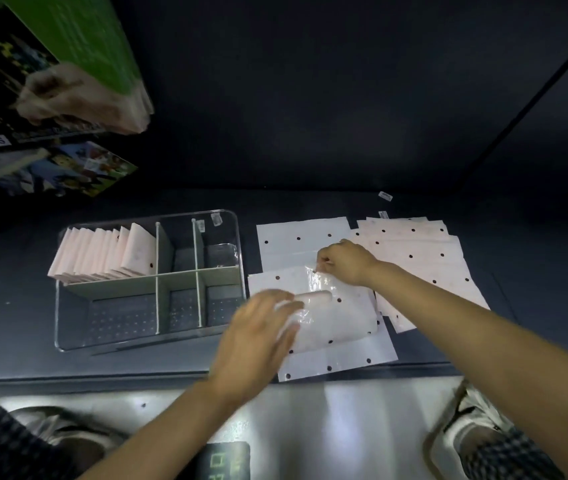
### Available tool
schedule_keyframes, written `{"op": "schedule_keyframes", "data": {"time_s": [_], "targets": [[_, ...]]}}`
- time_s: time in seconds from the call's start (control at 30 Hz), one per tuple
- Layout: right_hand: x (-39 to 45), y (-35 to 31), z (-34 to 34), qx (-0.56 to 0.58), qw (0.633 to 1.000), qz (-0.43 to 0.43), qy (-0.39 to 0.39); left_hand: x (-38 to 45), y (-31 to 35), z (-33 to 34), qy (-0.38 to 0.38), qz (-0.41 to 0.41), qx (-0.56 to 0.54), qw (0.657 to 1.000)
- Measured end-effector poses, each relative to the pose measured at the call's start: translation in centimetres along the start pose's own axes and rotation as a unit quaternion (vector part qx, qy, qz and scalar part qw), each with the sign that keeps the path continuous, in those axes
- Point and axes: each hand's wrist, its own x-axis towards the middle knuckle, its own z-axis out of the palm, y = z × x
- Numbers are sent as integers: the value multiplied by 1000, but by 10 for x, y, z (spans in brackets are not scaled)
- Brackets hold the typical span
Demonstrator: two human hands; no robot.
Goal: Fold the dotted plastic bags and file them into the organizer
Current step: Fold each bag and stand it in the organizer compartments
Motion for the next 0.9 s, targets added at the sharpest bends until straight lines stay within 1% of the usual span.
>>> {"op": "schedule_keyframes", "data": {"time_s": [0.03, 0.1, 0.17, 0.23, 0.3, 0.37, 0.4, 0.47, 0.53, 0.57, 0.63, 0.7, 0.77, 0.8, 0.9], "targets": [[7, 1, 7, -4, 1000, 8, -2, -9, 3, 11, -42, 27, 17, 999], [17, 3, 18, -13, 1000, 19, 1, -25, 4, 31, -143, 49, 53, 987], [22, 5, 25, -37, 999, 25, 19, -36, 1, 41, -228, 36, 117, 966], [19, 7, 30, -65, 995, 27, 71, -44, -8, 49, -285, 25, 132, 949], [9, 5, 37, -62, 988, 11, 143, -49, -13, 54, -299, 33, 164, 940], [-12, -1, 51, -38, 982, -42, 179, -49, -12, 56, -323, 27, 184, 928], [-26, -5, 60, -27, 980, -81, 179, -48, -11, 56, -327, 32, 182, 927], [-57, -9, 86, -33, 970, -161, 179, -49, -12, 59, -307, 52, 199, 929], [-85, -5, 113, -99, 960, -213, 151, -49, -14, 58, -313, 36, 216, 924], [-95, 0, 122, -135, 959, -215, 127, -49, -14, 58, -319, 35, 221, 921], [-111, 17, 132, -179, 962, -183, 91, -52, -17, 60, -340, 35, 211, 916], [-122, 38, 130, -184, 970, -141, 74, -56, -21, 58, -336, 34, 211, 917], [-133, 61, 125, -176, 977, -110, 48, -61, -28, 47, -333, 42, 234, 913], [-138, 70, 122, -181, 977, -106, 51, -65, -31, 40, -339, 36, 243, 908], [-142, 74, 111, -184, 973, -115, 83, -75, -38, 24, -331, 43, 215, 918]]}}
